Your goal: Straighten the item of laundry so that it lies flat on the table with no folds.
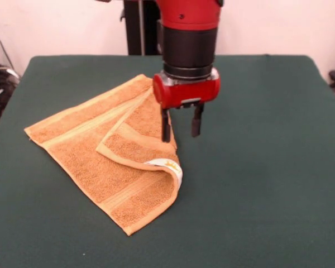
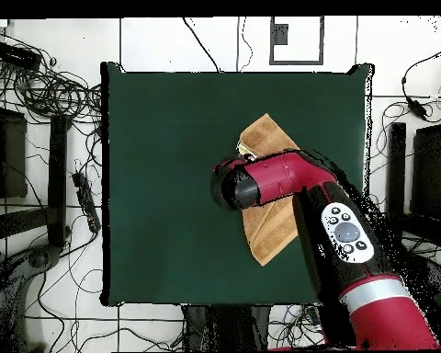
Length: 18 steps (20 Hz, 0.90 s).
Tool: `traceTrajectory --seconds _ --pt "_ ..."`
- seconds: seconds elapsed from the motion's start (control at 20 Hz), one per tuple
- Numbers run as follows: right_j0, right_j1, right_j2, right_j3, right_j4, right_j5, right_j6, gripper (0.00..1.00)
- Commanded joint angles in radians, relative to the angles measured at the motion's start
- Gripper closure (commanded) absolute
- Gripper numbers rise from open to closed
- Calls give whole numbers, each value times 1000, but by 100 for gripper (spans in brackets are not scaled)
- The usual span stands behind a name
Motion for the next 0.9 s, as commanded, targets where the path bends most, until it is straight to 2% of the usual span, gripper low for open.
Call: traceTrajectory --seconds 0.05,0.4,0.9 --pt "-15 26 101 -59 -66 118 -324 0" --pt "-64 54 134 -70 -68 172 -405 0" --pt "-68 107 111 -129 -93 263 -464 0"
